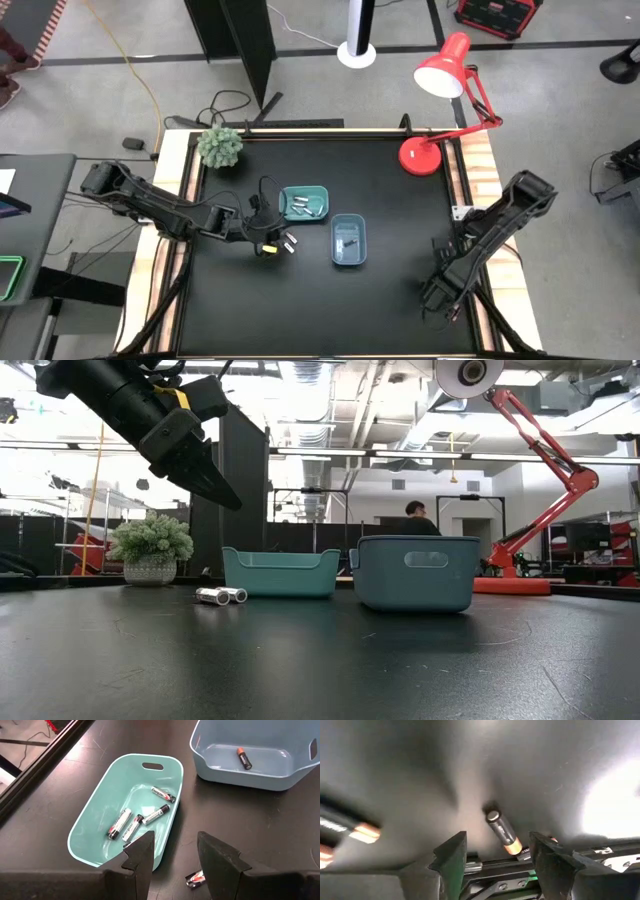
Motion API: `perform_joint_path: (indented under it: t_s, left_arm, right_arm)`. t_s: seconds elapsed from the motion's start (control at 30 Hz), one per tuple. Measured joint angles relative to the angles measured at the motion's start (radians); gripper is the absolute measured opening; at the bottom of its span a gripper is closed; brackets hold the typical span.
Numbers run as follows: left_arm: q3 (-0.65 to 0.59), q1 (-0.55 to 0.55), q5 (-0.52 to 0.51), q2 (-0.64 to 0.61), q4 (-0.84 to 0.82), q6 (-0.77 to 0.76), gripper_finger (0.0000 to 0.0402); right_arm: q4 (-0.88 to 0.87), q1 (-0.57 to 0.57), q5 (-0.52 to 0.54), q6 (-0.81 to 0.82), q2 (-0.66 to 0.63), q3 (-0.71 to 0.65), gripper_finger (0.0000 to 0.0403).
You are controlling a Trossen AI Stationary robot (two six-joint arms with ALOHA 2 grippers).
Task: Sort batteries
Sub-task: Put the black battery into the dark blue bin
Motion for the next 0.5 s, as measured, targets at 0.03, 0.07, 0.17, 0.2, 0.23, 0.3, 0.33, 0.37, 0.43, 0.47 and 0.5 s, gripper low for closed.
perform_joint_path:
  t_s: [0.03,0.07,0.17,0.2,0.23,0.3,0.33,0.37,0.43,0.47,0.5]
  left_arm:
    - [0.0,0.0,0.0,0.0,0.0,0.0,0.0144]
    - [0.0,0.0,0.0,0.0,0.0,0.0,0.0144]
    - [0.0,0.0,0.0,0.0,0.0,0.0,0.0144]
    - [0.0,0.0,0.0,0.0,0.0,0.0,0.0144]
    - [0.0,0.0,0.0,0.0,0.0,0.0,0.0144]
    - [0.0,0.0,0.0,0.0,0.0,0.0,0.0144]
    - [0.0,0.0,0.0,0.0,0.0,0.0,0.0144]
    - [0.0,0.0,0.0,0.0,0.0,0.0,0.0144]
    - [0.0,0.0,0.0,0.0,0.0,0.0,0.0144]
    - [0.0,0.0,0.0,0.0,0.0,0.0,0.0144]
    - [0.0,0.0,0.0,0.0,0.0,0.0,0.0144]
  right_arm:
    - [0.002,-0.008,-0.002,-0.013,0.005,-0.006,0.0231]
    - [0.005,-0.014,-0.002,-0.028,0.011,-0.01,0.0231]
    - [0.033,-0.042,-0.012,-0.074,0.027,-0.029,0.0231]
    - [0.054,-0.051,-0.029,-0.09,0.032,-0.039,0.0231]
    - [0.073,-0.059,-0.044,-0.103,0.037,-0.049,0.023]
    - [0.085,-0.069,-0.068,-0.128,0.053,-0.063,0.0228]
    - [0.085,-0.076,-0.075,-0.144,0.061,-0.064,0.0225]
    - [0.082,-0.082,-0.079,-0.158,0.07,-0.065,0.0222]
    - [0.084,-0.095,-0.08,-0.184,0.087,-0.064,0.0213]
    - [0.088,-0.102,-0.083,-0.196,0.093,-0.065,0.0207]
    - [0.091,-0.109,-0.09,-0.209,0.097,-0.064,0.0201]
